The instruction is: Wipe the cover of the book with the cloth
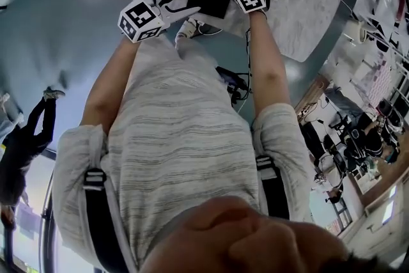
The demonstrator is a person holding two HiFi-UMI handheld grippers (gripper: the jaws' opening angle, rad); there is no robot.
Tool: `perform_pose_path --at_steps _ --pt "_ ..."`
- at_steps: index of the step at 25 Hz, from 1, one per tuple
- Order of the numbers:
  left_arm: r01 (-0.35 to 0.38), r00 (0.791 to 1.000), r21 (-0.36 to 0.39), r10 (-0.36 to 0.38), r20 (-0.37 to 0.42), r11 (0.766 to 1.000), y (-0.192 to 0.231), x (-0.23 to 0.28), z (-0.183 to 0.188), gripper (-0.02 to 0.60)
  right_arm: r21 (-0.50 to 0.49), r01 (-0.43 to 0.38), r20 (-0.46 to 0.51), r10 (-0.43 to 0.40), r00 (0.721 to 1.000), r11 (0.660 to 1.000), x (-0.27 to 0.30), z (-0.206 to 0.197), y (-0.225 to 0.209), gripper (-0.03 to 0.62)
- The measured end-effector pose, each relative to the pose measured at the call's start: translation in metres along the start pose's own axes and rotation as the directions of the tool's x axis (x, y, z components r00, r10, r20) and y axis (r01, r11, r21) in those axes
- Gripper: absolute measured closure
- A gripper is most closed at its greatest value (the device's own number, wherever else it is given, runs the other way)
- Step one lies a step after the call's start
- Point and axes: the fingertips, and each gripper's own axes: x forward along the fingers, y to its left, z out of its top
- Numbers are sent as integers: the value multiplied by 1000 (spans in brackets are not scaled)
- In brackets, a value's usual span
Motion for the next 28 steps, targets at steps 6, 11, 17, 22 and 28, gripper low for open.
perform_pose_path --at_steps 6,11,17,22,28 --pt "9 1000 -4 -9 -15 1000 -1 0 -7 353 6 -39 -33 39 999 999 8 -14 19 559" --pt "21 999 1 -21 -24 1000 -4 2 -10 353 -14 -70 -31 70 997 997 1 -21 41 559" --pt "27 999 15 -26 -34 1000 -5 10 -10 352 -42 -114 -28 113 993 993 -13 -37 70 559" --pt "30 999 21 -29 -42 999 -7 13 -13 351 -48 -148 -20 147 989 988 -23 -47 96 559" --pt "35 997 27 -33 -71 999 -10 19 -21 351 -55 -193 -12 192 981 980 -37 -56 128 559"
